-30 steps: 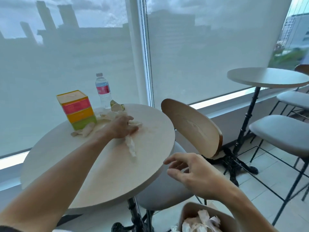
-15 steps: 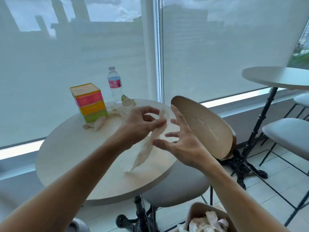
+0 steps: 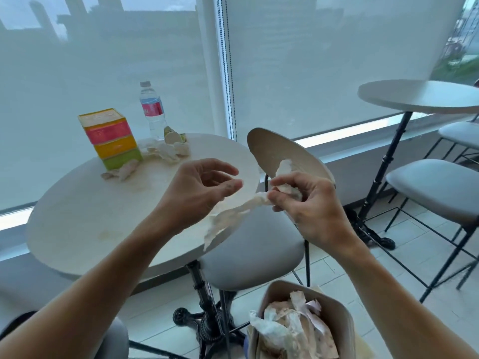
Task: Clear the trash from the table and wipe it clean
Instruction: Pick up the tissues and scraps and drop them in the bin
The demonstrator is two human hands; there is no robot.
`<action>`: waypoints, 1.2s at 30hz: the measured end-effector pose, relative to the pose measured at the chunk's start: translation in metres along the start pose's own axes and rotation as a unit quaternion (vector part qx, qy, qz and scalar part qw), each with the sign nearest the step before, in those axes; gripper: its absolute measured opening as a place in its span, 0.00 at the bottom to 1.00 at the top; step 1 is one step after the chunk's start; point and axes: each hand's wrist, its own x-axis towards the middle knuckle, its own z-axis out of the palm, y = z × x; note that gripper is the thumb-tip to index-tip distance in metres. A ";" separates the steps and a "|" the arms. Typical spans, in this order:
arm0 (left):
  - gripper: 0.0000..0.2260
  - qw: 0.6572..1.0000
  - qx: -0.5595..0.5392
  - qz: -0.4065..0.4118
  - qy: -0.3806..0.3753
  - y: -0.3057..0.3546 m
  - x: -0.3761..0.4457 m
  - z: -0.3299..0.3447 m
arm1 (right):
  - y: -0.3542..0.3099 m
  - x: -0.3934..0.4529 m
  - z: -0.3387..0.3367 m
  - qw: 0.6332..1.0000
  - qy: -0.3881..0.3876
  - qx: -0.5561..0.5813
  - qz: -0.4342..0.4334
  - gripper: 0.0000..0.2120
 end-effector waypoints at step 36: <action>0.02 0.953 0.295 0.020 0.064 -0.020 -0.015 0.030 | 0.115 -0.104 -0.030 0.887 -0.300 -0.309 0.169 0.13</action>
